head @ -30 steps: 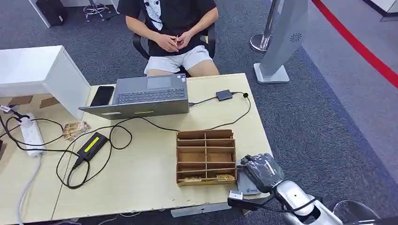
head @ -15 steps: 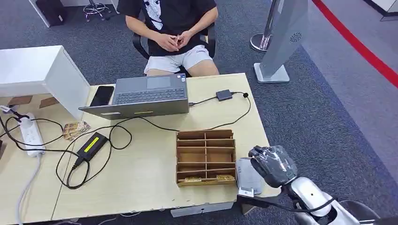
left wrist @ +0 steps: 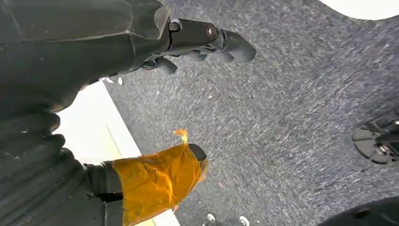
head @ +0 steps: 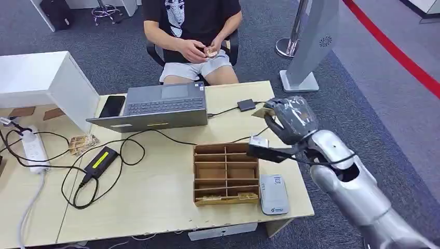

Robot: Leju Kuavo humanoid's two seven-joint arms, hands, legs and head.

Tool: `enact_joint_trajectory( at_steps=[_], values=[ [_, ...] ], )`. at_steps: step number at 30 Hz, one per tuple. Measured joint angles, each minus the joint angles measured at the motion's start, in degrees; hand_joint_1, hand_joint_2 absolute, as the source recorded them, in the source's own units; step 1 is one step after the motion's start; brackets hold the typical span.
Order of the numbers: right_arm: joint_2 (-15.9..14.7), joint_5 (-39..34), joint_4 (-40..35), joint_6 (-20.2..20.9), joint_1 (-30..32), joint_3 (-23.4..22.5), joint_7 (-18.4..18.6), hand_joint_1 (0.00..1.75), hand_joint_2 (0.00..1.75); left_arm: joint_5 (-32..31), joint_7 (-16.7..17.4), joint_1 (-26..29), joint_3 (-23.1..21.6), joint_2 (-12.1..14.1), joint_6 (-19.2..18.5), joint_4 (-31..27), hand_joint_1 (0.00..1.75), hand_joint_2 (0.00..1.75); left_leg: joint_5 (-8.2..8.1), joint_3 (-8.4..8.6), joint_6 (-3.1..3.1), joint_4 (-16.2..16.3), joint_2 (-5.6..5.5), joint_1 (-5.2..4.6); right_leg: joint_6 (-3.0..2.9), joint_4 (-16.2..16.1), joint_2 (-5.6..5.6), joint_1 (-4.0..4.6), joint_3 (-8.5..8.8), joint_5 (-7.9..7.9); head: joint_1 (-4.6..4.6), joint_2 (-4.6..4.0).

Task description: Pass the card to the sensor for recognition and then transmit it.

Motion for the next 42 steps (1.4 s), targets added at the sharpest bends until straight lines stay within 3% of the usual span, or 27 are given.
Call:
enact_joint_trajectory(
  at_steps=[4,10,14,19,27,28,34,37,42],
  values=[
    [7.1,-3.8,11.4,2.9,-11.9,4.1,1.6,1.75,1.75,-0.1,-0.2,-0.5,-1.2,0.3,-0.4,0.0,0.0,1.75,0.12,0.03,-0.13,0.0,-0.14,0.02,-0.03,0.1,-0.08,0.01,-0.12,0.01,-0.02,0.02],
    [13.9,-7.3,24.1,5.8,-22.6,7.5,4.6,1.75,1.75,-0.1,-0.4,-0.4,-3.3,0.6,-1.1,0.0,0.0,1.75,0.15,-0.19,-0.17,0.0,-0.23,0.02,-0.07,0.2,-0.17,0.02,-0.28,0.03,0.0,0.0],
    [19.5,-7.9,35.2,4.7,-28.7,8.5,4.7,1.75,1.75,-0.1,-0.6,-0.6,-5.3,0.9,-1.6,0.0,0.0,1.75,0.15,-0.18,-0.17,0.0,-0.22,0.03,-0.07,0.1,-0.15,0.02,-0.29,0.04,0.0,0.0],
    [25.7,-6.1,46.4,1.5,-32.2,10.1,4.4,1.75,1.75,-0.1,-0.6,-0.7,-8.1,1.1,-2.0,0.0,0.0,1.75,0.15,-0.18,-0.18,0.0,-0.23,0.03,-0.08,0.1,-0.16,0.02,-0.3,0.03,0.0,0.0],
    [30.0,-4.5,53.0,-0.8,-33.1,11.3,3.3,1.66,1.75,-0.1,-0.6,-0.9,-10.2,1.1,-2.6,0.0,0.0,1.75,0.15,-0.22,-0.18,0.0,-0.26,0.03,-0.07,0.1,-0.2,0.02,-0.31,0.03,0.02,0.0],
    [30.2,-4.5,53.4,-0.9,-33.1,11.3,3.1,0.0,1.75,-0.1,-0.6,-0.9,-10.3,1.1,-2.6,0.0,0.0,1.75,0.15,-0.23,-0.18,0.0,-0.27,0.03,-0.07,0.1,-0.2,0.02,-0.32,0.03,0.02,0.02],
    [30.8,-3.1,53.9,-4.1,-32.5,11.9,1.0,0.0,1.75,0.0,-0.5,-0.9,-11.0,1.1,-2.5,0.0,0.0,1.75,0.14,-0.24,-0.18,0.0,-0.24,0.02,-0.07,0.1,-0.17,0.02,-0.34,0.03,0.02,0.0],
    [30.0,-2.5,49.5,-6.8,-29.9,11.9,-0.1,0.0,1.75,0.1,-0.5,-0.7,-11.0,1.1,-2.1,0.0,0.0,1.75,0.14,-0.23,-0.18,0.0,-0.22,0.02,-0.07,0.1,-0.15,0.02,-0.37,0.03,0.0,0.0],
    [28.2,-1.8,42.1,-6.4,-27.0,11.9,0.5,0.0,1.75,0.1,-0.5,-0.4,-11.0,1.1,-1.9,0.0,0.0,1.75,0.14,-0.23,-0.18,0.0,-0.22,0.02,-0.07,0.1,-0.15,0.02,-0.37,0.03,0.0,0.0]
  ],
)
